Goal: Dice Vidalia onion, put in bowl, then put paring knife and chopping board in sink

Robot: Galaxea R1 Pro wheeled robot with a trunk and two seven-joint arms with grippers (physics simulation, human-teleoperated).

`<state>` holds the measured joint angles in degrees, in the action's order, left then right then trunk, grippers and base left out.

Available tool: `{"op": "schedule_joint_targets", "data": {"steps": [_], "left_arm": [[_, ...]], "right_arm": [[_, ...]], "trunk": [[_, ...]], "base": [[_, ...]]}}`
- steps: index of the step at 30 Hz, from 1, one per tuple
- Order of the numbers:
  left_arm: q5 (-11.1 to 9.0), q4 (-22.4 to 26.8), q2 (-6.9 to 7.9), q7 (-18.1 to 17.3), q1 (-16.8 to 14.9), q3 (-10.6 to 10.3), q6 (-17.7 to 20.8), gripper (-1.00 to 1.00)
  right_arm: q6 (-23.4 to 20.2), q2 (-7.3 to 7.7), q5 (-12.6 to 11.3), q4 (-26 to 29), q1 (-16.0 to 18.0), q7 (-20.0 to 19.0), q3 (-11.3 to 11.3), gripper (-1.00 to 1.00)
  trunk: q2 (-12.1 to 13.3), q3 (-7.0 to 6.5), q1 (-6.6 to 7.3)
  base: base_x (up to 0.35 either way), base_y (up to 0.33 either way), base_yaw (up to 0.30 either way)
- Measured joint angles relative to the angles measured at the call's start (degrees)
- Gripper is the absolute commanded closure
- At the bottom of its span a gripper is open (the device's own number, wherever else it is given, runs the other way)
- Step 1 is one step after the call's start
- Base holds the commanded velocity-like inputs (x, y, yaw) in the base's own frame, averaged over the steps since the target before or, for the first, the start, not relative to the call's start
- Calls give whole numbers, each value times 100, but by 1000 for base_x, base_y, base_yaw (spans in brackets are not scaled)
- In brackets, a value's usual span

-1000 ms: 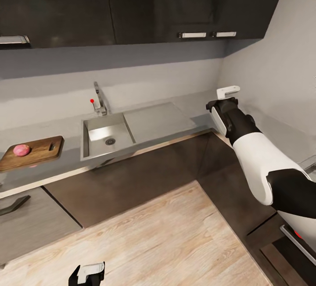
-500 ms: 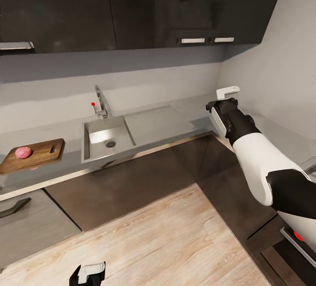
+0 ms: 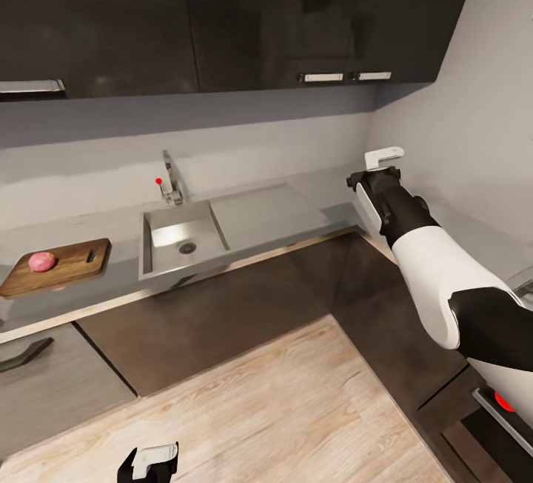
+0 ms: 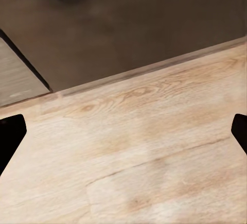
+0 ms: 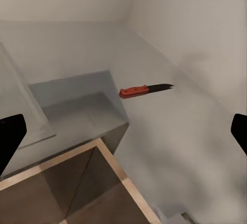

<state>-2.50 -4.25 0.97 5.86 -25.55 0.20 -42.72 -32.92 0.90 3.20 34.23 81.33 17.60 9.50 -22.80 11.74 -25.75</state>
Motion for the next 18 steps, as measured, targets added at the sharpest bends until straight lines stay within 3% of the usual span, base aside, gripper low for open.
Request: {"op": "schedule_joint_targets", "data": {"steps": [18], "left_arm": [[0,0,0,0,-2,0,0,-100]], "right_arm": [[94,14,8,0,-150,-7,0,-100]], "trunk": [[0,-164,0]], "base": [[0,0,0]]}}
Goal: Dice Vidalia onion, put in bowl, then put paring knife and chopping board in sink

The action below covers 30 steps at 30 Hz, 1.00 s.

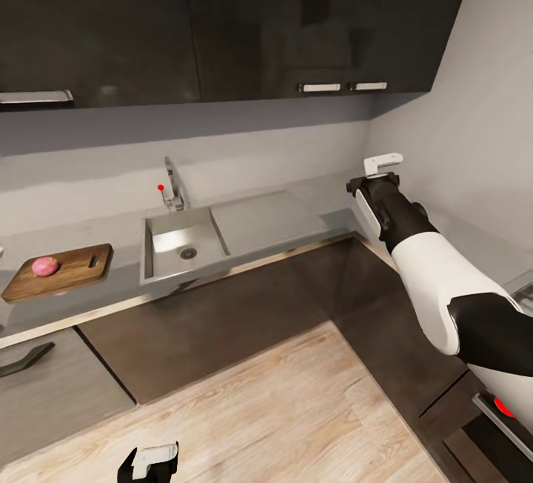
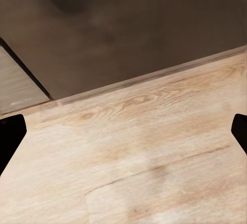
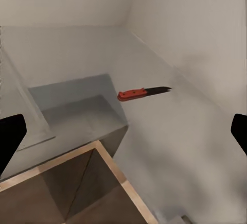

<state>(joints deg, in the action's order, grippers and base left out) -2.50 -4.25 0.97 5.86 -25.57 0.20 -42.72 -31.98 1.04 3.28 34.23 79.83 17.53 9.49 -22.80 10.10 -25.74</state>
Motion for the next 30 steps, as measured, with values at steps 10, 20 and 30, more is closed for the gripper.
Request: {"op": "schedule_joint_targets", "data": {"steps": [10,20,30], "left_arm": [[1,1,-37,3,3,-1,84,-100],[-73,3,-49,13,3,12,928,-100],[-332,1,-44,25,2,15,1508,-100]], "right_arm": [[143,7,-1,-1,-100,-1,-1,-100],[141,-48,-10,0,-112,-10,8,-100],[138,-132,-17,0,-474,-21,15,-100]], "trunk": [[0,-54,2],[0,-56,2],[0,-56,2]], "base": [[150,-44,0],[270,-181,0],[225,-204,0]]}}
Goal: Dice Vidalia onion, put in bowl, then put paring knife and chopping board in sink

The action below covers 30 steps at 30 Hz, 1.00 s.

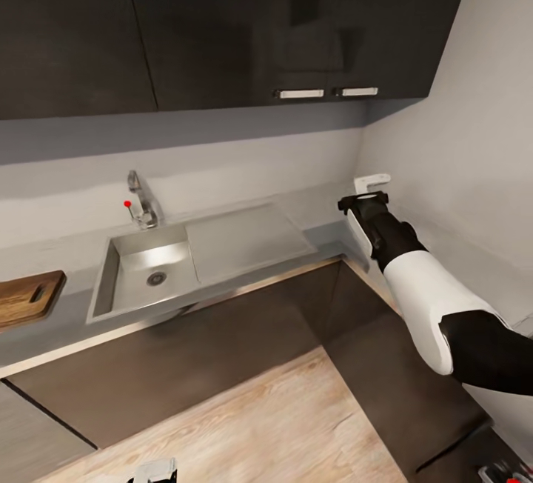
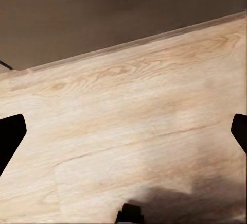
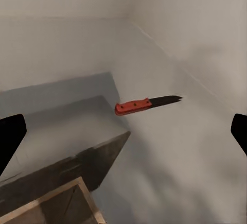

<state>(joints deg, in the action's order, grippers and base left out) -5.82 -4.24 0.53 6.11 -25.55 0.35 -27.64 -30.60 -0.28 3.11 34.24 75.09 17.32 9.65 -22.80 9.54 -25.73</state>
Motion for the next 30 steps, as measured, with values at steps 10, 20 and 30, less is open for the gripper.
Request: {"op": "schedule_joint_targets", "data": {"steps": [10,20,30], "left_arm": [[-216,0,11,-9,0,11,82,-100],[-379,-1,17,-11,-1,23,165,-100],[-554,-10,18,-17,0,23,173,-100]], "right_arm": [[-5,-9,0,0,-10,-1,6,-100],[-5,-9,0,0,-59,-2,3,-100],[-1,-9,-1,0,-140,6,0,-100]], "trunk": [[0,0,0],[0,0,-1],[1,0,-2]], "base": [[224,-193,0],[178,-150,0],[8,-7,0]]}}
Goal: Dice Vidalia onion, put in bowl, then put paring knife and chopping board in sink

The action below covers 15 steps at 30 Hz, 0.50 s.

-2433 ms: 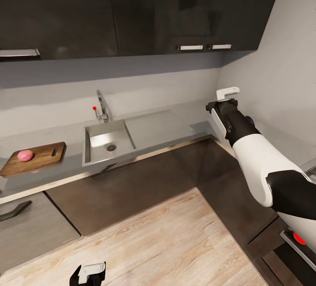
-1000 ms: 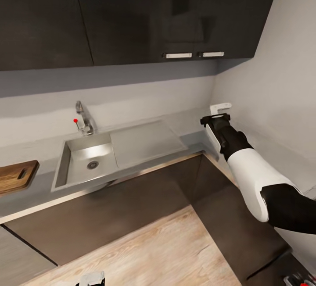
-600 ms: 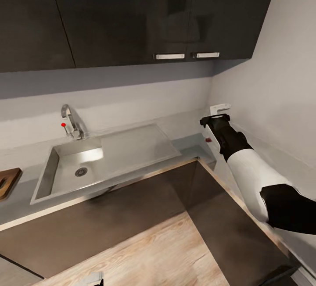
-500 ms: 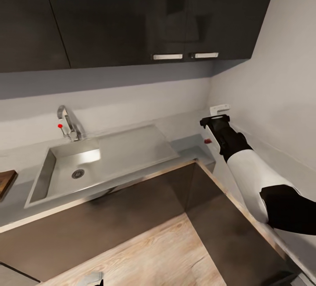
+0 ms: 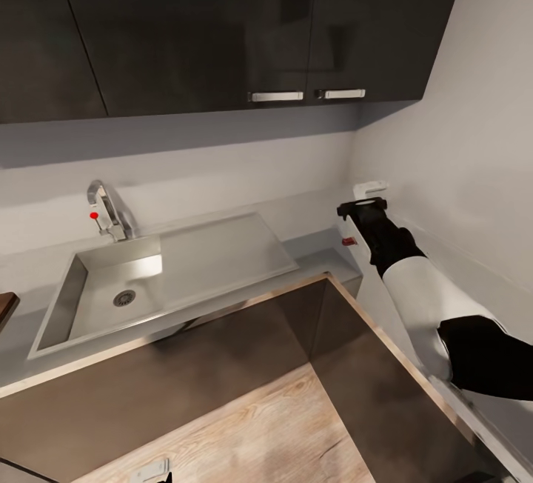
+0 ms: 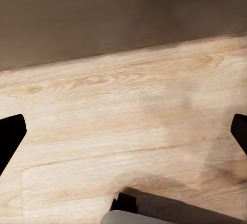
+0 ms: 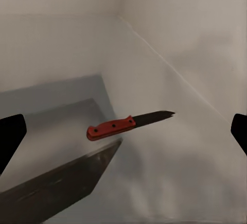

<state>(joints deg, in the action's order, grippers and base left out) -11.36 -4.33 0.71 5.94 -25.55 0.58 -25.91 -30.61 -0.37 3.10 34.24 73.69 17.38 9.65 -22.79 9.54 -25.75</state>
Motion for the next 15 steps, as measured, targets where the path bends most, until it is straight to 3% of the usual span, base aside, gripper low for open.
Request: {"op": "schedule_joint_targets", "data": {"steps": [3,6,11,13,14,15], "left_arm": [[-1,0,4,1,0,0,1,-100],[-1,0,1,-3,0,0,42,-100],[4,5,-12,-15,0,0,523,-100],[6,8,-10,-19,0,0,662,-100],[7,9,-7,-21,-1,0,731,-100],[7,9,-6,-22,-1,0,738,-100]], "right_arm": [[56,0,0,-24,-84,0,0,-100],[502,-4,-1,-451,-113,11,-15,-100],[1449,-51,-15,-1036,-122,32,-37,-100],[1642,-114,-93,-1152,-123,47,-76,-100],[1754,-191,-312,-1214,-123,140,-151,-100],[1765,-199,-353,-1221,-123,171,-158,-100]], "trunk": [[0,0,0],[0,0,0],[0,0,0],[0,0,0],[0,0,0],[0,0,0]], "base": [[0,0,0],[0,0,0],[0,0,0],[0,0,0],[0,0,0],[0,0,0]]}}
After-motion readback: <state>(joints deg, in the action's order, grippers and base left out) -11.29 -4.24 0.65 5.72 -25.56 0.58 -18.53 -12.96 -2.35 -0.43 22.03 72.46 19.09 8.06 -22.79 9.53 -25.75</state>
